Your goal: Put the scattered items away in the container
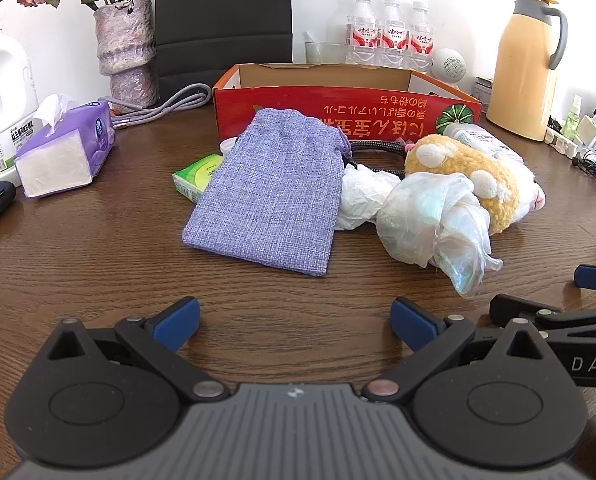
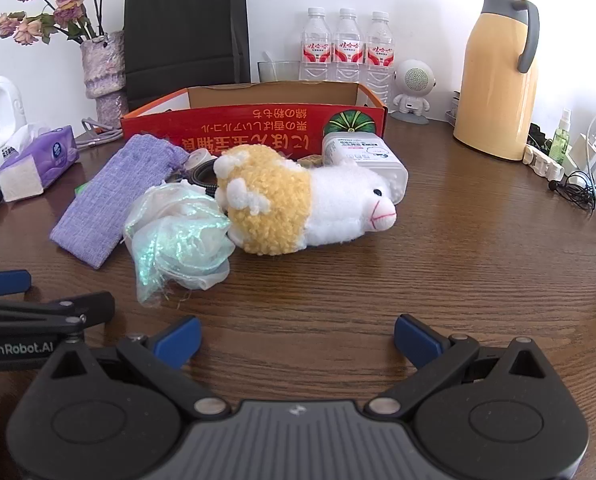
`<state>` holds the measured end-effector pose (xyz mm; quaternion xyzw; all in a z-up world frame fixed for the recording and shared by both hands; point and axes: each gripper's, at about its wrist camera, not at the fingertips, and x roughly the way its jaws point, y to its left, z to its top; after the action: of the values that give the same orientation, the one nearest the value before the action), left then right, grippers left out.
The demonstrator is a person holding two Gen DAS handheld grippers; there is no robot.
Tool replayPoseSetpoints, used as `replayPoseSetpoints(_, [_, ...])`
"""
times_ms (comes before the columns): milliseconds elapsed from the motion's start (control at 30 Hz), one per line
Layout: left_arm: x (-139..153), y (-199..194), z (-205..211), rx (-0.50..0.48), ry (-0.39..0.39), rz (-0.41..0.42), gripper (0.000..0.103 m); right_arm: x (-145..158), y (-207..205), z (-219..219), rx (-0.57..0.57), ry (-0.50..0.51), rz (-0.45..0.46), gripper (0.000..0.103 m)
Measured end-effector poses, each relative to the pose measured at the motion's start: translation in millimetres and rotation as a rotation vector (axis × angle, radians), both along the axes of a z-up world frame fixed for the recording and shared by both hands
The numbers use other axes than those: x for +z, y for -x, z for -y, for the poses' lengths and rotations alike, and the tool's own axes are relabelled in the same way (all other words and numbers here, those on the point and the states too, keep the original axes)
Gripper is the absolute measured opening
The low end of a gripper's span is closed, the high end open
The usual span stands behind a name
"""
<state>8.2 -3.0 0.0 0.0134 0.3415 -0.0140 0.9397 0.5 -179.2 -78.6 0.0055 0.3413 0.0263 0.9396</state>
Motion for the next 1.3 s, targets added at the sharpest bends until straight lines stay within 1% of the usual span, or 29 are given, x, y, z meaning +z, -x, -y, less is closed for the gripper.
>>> replayPoseSetpoints(167, [-0.4,-1.7,0.0,0.009,-0.001,0.003,0.103,3.6,1.4,2.0,-0.001,-0.012,0.003,0.103])
replayPoseSetpoints(233, [-0.3,-1.7,-0.4,0.011,0.001,0.003,0.103,-0.5,-5.9,-1.5,-0.003,-0.008,0.000,0.103])
replayPoseSetpoints(367, [-0.3,-1.1,0.0,0.011,-0.002,0.004,0.103,-0.4,-5.9,-1.3,-0.004,-0.011,0.001,0.103])
replayPoseSetpoints(500, [0.2,-2.5,0.5,-0.003,0.000,0.003,0.103,0.9,-2.0,4.0,-0.012,-0.053,0.014,0.103])
replayPoseSetpoints(600, [0.2,-3.0,0.3,-0.003,0.002,0.004,0.103,0.7,-3.5,1.3,-0.015,-0.039,0.010,0.103])
replayPoseSetpoints(1300, [0.4,-3.0,0.0,-0.010,0.003,0.003,0.103,0.8,-3.2,0.3,-0.017,-0.032,0.009,0.103])
